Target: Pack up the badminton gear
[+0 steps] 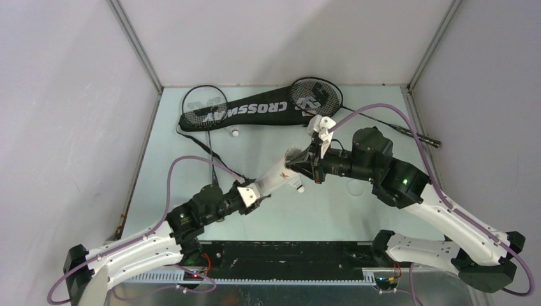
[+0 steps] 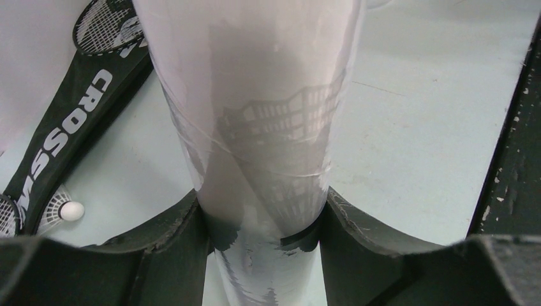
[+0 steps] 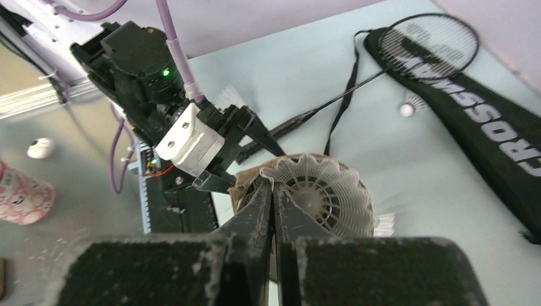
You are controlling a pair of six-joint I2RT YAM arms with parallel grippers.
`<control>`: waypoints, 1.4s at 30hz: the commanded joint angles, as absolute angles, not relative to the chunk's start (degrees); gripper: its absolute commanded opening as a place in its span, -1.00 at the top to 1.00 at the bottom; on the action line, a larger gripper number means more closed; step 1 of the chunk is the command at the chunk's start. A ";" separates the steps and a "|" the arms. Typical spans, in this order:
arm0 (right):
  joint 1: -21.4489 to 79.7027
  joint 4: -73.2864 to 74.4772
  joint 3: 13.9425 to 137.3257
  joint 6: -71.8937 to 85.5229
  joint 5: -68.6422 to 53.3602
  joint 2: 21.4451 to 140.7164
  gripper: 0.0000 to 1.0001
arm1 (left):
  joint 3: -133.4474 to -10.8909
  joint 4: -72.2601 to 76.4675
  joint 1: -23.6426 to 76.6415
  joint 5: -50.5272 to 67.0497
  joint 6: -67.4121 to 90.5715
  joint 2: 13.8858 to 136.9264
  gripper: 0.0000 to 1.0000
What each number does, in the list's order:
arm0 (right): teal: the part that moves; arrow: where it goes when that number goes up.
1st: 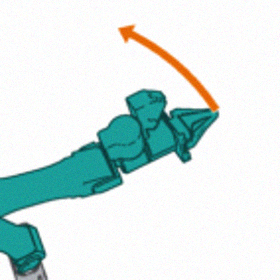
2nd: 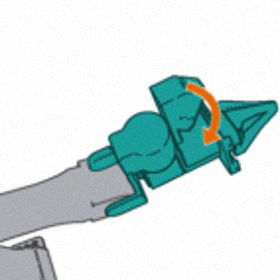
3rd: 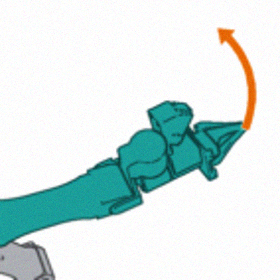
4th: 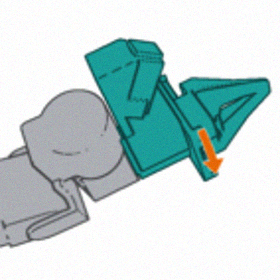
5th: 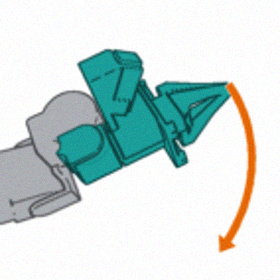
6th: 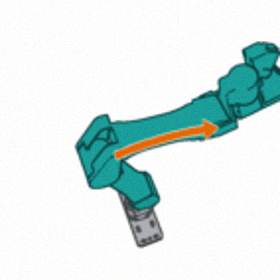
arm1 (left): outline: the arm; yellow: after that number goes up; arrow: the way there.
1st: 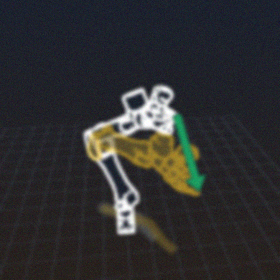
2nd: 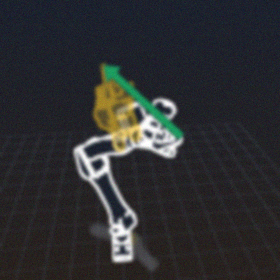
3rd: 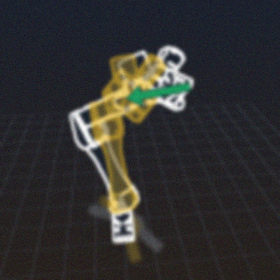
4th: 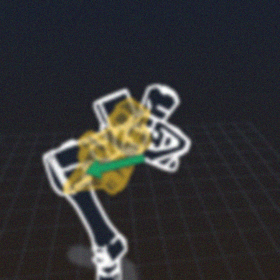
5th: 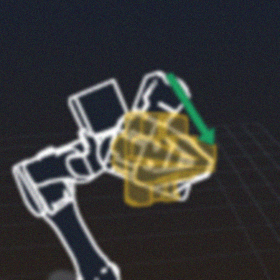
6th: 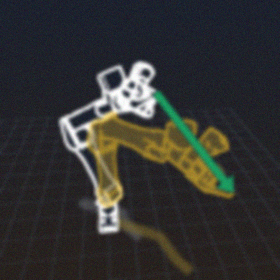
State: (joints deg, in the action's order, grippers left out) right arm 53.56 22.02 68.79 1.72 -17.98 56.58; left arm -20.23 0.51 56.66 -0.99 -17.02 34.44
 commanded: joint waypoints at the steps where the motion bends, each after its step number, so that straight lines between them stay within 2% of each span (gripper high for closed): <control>1: 54.11 26.36 71.19 6.11 -21.72 59.24 0.91 | -21.60 3.04 56.95 5.08 -20.85 34.03 1.00; 3: 54.41 29.14 72.43 7.29 -22.35 62.01 0.90 | -21.20 4.01 56.95 6.46 -22.14 34.01 0.99; 6: 55.54 32.91 74.61 6.88 -21.58 64.38 0.67 | -20.17 6.19 56.96 6.59 -23.05 33.68 1.00; 9: 56.35 36.68 78.10 5.39 -17.70 64.82 0.26 | -19.96 7.80 56.98 5.00 -22.40 33.10 1.00; 12: 56.30 36.66 80.77 4.15 -12.37 62.58 -0.02 | -19.59 9.00 56.95 -0.24 -20.82 32.65 1.00; 13: 56.15 35.53 81.03 3.39 -11.77 60.86 -0.22 | -19.29 9.59 56.95 -1.48 -19.97 32.40 1.00; 14: 55.98 34.73 81.12 3.01 -11.03 59.92 -0.32 | -19.18 9.67 56.95 -3.32 -19.57 32.28 1.00; 15: 55.70 32.50 80.99 2.42 -10.88 57.96 -0.54 | -18.88 9.60 56.95 -3.94 -18.95 31.98 1.00; 17: 54.91 28.80 79.87 1.73 -11.60 55.35 -0.77 | -18.05 10.51 57.00 -6.45 -17.93 31.27 1.00; 19: 53.84 26.32 78.13 1.80 -12.30 52.83 -0.86 | -17.23 11.50 56.96 -8.62 -17.00 30.37 0.99; 27: 46.12 15.80 65.59 4.17 -11.25 45.60 -0.99 | -11.83 19.88 56.95 -17.90 -15.75 26.19 1.00; 31: 40.75 7.93 55.03 8.09 -12.67 48.54 -0.99 | -10.31 25.67 56.95 -27.46 -13.67 24.18 1.00; 36: 35.48 8.57 56.85 10.65 -15.31 67.55 -0.98 | -9.94 27.50 56.95 -34.39 -11.13 20.92 0.99; 42: 35.50 10.41 64.28 8.94 -18.36 89.20 -0.91 | -9.84 24.34 56.95 -38.62 -9.72 19.03 0.99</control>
